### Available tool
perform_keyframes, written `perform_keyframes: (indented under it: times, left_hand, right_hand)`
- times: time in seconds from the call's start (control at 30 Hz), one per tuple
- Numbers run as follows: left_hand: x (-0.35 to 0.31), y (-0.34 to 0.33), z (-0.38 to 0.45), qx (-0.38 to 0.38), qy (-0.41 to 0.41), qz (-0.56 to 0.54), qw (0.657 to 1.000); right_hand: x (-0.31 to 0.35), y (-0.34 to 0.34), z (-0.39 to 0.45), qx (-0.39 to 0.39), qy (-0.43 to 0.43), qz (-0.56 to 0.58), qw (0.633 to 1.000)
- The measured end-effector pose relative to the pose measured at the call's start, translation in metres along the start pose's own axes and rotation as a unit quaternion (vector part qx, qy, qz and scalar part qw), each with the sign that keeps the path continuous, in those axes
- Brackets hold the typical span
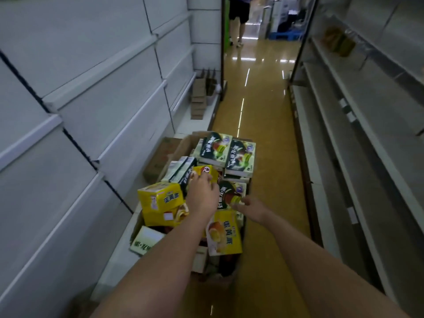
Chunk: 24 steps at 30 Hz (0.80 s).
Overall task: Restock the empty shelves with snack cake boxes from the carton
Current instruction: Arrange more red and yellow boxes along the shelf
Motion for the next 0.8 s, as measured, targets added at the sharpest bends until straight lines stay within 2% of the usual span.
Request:
perform_keyframes:
  times: [0.17, 0.27, 0.4, 0.57, 0.7, 0.8]
  left_hand:
    - [0.056, 0.007, -0.016, -0.008, 0.071, 0.014, 0.997]
    - [0.071, 0.001, -0.027, 0.016, 0.088, 0.023, 0.996]
    - [0.074, -0.017, -0.044, 0.110, 0.072, 0.000, 0.991]
    - [0.067, -0.027, -0.054, 0.130, 0.087, -0.036, 0.987]
    - [0.065, -0.022, -0.050, 0.098, 0.088, -0.078, 0.988]
    - [0.064, -0.007, -0.042, 0.010, 0.097, -0.069, 0.993]
  right_hand:
    - [-0.005, -0.043, 0.008, 0.050, -0.033, 0.032, 0.998]
    - [-0.010, -0.051, 0.011, 0.037, -0.028, 0.035, 0.998]
    - [-0.014, -0.058, 0.016, 0.011, -0.031, 0.055, 0.998]
    - [-0.020, -0.056, 0.015, -0.034, -0.055, 0.134, 0.989]
    - [-0.017, -0.044, 0.013, -0.059, -0.060, 0.290, 0.953]
    - [-0.007, -0.037, 0.015, -0.077, -0.070, 0.371, 0.923]
Point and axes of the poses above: each hand's wrist, its own z-axis towards the middle knuckle, its own y-axis out of the back of the hand, x = y × z, the point moved 1 cm from there along z, towards the middle knuckle, and after that the axes turned 1 degree about x, right-handed, at the moved point
